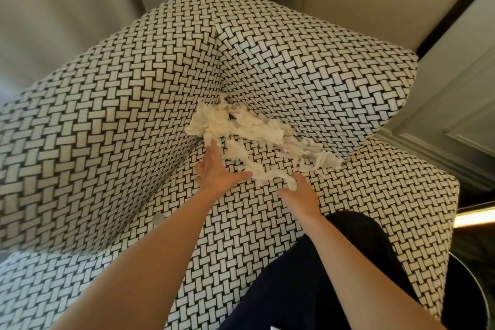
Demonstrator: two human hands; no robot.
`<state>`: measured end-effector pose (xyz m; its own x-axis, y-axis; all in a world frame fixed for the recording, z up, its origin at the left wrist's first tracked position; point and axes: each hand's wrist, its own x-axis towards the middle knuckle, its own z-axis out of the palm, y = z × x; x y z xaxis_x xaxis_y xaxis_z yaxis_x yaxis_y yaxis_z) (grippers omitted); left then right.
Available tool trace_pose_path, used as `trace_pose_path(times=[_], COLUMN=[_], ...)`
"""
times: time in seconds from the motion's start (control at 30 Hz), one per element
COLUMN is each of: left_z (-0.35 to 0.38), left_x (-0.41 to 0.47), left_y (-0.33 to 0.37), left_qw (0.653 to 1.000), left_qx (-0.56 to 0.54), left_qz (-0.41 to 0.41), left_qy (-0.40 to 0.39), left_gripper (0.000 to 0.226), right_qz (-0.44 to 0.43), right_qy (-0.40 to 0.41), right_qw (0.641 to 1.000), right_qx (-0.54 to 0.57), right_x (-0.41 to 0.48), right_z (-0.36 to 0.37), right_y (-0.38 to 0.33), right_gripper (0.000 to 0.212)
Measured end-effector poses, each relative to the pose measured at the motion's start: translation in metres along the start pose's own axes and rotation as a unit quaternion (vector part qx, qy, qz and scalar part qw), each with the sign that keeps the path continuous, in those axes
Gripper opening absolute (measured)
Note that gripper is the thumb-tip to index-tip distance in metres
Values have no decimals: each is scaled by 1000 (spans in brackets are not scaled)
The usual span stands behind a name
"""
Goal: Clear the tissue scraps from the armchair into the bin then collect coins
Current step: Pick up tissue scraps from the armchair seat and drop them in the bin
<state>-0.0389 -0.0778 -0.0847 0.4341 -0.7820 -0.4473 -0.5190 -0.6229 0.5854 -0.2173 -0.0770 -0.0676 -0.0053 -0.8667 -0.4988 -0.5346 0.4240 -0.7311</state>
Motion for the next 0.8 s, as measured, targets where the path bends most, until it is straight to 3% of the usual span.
trace_pose_path(times=[0.13,0.27,0.53,0.8], left_z=[12,22,16,15], left_x=[0,-3,-4,-13], left_y=[11,16,9,-7], left_qw=[996,986,972,964], left_qx=[34,132,192,156], left_qz=[69,85,107,165], left_qy=[-36,-57,83,137], left_gripper=[113,86,31,28], right_qz=[-11,-29,-60,-72], right_qy=[-5,-23,-43,-33], right_qw=[1000,999,997,997], right_qx=[10,23,-10,-19], right_x=[2,5,3,5], right_z=[1,4,2,3], right_y=[1,1,3,7], right_gripper=[53,50,43,22])
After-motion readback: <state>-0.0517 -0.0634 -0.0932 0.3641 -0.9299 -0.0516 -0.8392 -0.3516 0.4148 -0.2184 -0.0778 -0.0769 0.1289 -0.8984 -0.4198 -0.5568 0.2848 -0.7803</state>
